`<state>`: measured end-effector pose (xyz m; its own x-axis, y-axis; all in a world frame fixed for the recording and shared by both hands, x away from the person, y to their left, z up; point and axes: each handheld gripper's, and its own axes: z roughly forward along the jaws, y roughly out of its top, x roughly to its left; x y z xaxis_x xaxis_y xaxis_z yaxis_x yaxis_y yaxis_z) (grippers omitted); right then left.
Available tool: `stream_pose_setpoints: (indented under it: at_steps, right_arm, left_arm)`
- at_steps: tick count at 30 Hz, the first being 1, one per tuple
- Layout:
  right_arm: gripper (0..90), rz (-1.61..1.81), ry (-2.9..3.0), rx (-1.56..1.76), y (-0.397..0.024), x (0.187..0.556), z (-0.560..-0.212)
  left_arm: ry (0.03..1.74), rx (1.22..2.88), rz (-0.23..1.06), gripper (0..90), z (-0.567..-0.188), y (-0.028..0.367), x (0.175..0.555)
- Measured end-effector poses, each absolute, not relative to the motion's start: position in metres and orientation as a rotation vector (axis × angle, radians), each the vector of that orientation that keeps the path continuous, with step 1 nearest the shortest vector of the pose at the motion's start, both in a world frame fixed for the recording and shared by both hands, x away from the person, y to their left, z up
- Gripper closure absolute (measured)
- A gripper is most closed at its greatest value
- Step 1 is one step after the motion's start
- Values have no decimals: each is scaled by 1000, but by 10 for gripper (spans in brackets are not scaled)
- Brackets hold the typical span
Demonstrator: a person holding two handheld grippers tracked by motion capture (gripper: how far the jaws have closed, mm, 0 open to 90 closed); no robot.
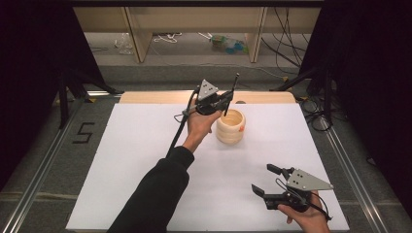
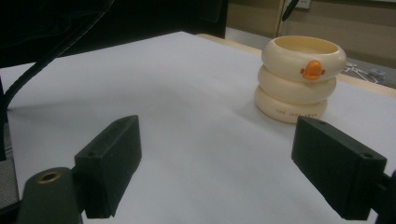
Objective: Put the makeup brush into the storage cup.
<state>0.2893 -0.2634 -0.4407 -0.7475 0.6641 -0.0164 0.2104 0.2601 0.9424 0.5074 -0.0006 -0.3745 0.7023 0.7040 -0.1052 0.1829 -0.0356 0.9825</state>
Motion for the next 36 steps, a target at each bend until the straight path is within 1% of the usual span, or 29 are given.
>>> stream_pose_setpoints:
  at_steps: [5,25,36]
  right_arm:
    - [172,1530,2106,779,-262,291,-442]
    - [172,1495,2147,813,-263,288,-440]
    - [172,1517,2111,774,-262,290,-441]
  left_arm:
    - [743,1578,487,836,-376,-2,509]
    - [732,1576,487,836,-384,-8,512]
    - [725,1582,485,836,-391,-14,513]
